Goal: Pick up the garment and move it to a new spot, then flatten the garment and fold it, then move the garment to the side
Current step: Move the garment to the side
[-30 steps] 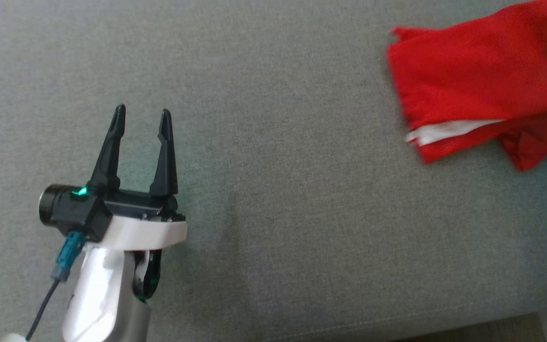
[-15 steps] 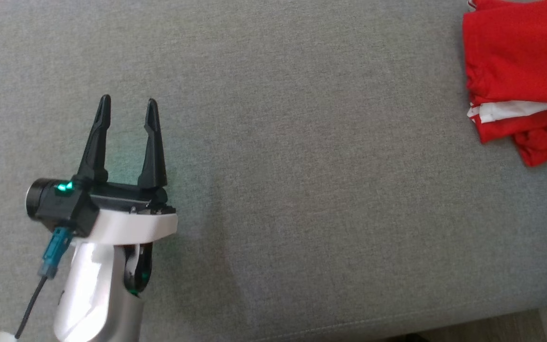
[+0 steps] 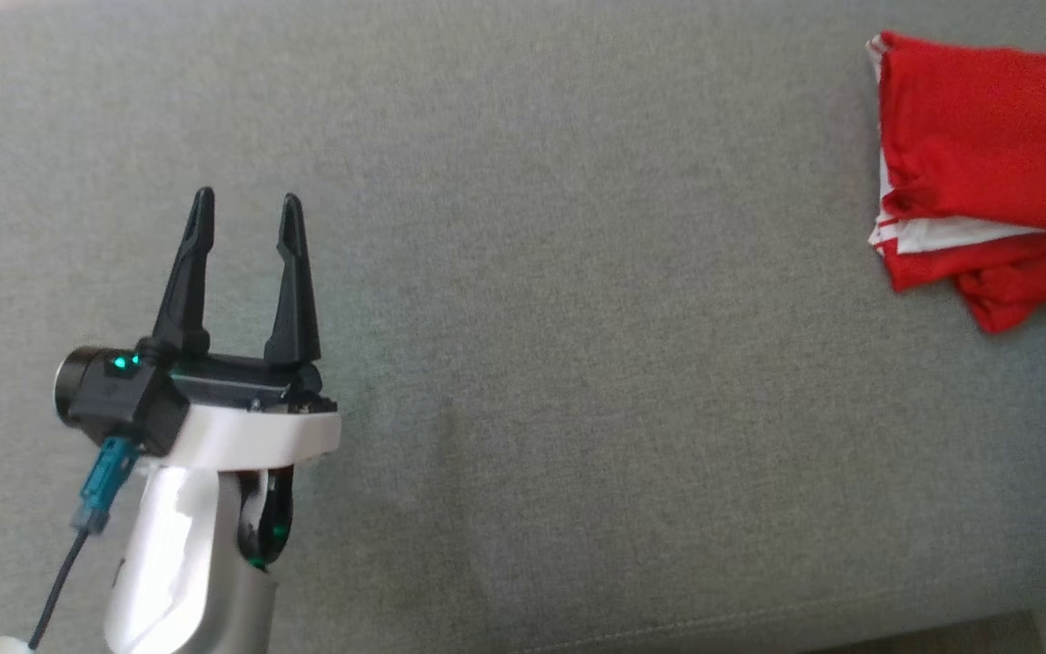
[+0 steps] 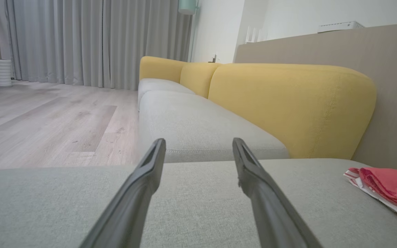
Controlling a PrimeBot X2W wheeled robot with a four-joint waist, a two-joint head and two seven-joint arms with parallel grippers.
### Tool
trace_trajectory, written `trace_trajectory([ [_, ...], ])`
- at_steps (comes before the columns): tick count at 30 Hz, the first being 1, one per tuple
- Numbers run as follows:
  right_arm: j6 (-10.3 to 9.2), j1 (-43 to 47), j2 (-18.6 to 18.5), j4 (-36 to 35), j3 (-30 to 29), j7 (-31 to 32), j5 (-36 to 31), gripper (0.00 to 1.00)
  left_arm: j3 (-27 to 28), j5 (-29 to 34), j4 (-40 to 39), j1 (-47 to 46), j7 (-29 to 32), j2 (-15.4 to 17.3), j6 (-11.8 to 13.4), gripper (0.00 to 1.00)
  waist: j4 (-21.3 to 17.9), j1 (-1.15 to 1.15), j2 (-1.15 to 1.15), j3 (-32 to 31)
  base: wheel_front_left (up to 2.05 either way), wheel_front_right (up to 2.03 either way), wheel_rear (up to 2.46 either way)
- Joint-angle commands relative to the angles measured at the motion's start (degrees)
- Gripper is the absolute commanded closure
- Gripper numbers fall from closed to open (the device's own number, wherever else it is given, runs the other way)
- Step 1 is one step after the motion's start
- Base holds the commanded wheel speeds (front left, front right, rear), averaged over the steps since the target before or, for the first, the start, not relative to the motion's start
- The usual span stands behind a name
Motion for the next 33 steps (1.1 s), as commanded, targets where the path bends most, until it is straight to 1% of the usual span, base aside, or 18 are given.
trace_trajectory([
  [1, -0.05, 1.53, -0.48, -2.53, -0.47, -0.81, -0.38, 0.00, 1.68, -0.44, -1.62, -0.30, -0.28, 0.41, 0.50, 0.00, 0.38, 0.00, 0.00, -2.22, 0.00, 0.00, 0.00],
  [4, -0.05, 1.87, 3.54, -5.30, -0.39, -2.72, -0.35, 0.00, 1.78, -0.78, -1.56, 0.76, -0.28, 0.41, 0.93, 0.00, 0.74, 0.00, 0.00, -4.76, 0.00, 0.00, 0.00],
  [7, -0.05, 2.67, 9.15, -7.95, -2.07, -5.95, 0.62, 0.00, 2.09, -0.91, -1.53, 2.17, -0.28, 0.41, 1.13, 0.00, 1.13, 0.00, 0.00, -7.13, 0.00, 0.00, 0.00],
  [11, -0.05, 5.21, 19.64, -11.89, -4.55, -10.43, 2.28, 0.00, 2.40, -1.25, -1.23, 4.14, -0.28, 0.41, 1.26, 0.00, 1.94, 0.00, 0.00, -9.72, 0.00, 0.00, 0.00],
  [15, -0.05, 10.12, 30.13, -13.66, -5.00, -14.17, 2.26, 0.00, 1.91, -2.81, 0.01, 6.15, -0.28, 0.41, 1.42, 0.00, 2.90, 0.00, 0.00, -11.54, 0.00, 0.00, 0.00],
  [17, -0.05, 12.89, 33.30, -13.34, -5.37, -15.46, 2.17, 0.00, 1.38, -2.97, 0.58, 6.86, -0.28, 0.41, 1.48, 0.00, 3.51, 0.00, 0.00, -12.11, 0.00, 0.00, 0.00],
  [20, -0.05, 17.20, 35.19, -12.39, -6.11, -16.89, 3.40, 0.00, 0.79, -3.18, 1.99, 7.89, -0.28, 0.41, 2.38, 0.00, 4.40, 0.00, 0.00, -12.82, 0.00, 0.00, 0.00],
  [22, -0.05, 19.69, 35.41, -11.44, -5.93, -17.51, 6.14, 0.00, 0.82, -3.11, 1.87, 8.17, -0.28, 0.41, 3.07, 0.00, 4.85, 0.00, 0.00, -13.18, 0.00, 0.00, 0.00],
  [23, -0.05, 19.69, 35.41, -11.44, -5.93, -17.51, 6.14, 0.00, 0.82, -3.11, 1.87, 8.17, -0.28, 0.41, 3.07, 0.00, 4.85, 0.00, 0.00, -13.18, 0.00, 0.00, 0.00],
  [26, -0.05, 22.48, 35.45, -9.37, -5.06, -17.98, 9.21, 0.00, 0.93, -3.10, 1.96, 8.92, -0.28, 0.41, 3.93, 0.00, 5.22, 0.00, 0.00, -13.50, 0.00, 0.00, 0.00],
  [28, -0.05, 23.45, 35.46, -8.93, -4.90, -18.06, 9.67, 0.00, 0.88, -3.31, 1.92, 9.28, -0.28, 0.41, 4.05, 0.00, 5.41, 0.00, 0.00, -13.66, 0.00, 0.00, 0.00],
  [33, -0.05, 25.13, 35.47, -10.34, -4.48, -18.09, 9.77, 0.00, 1.05, -3.47, 1.95, 9.87, -0.28, 0.41, 4.30, 0.00, 5.41, 0.00, 0.00, -13.81, 0.00, 0.00, 0.00],
])
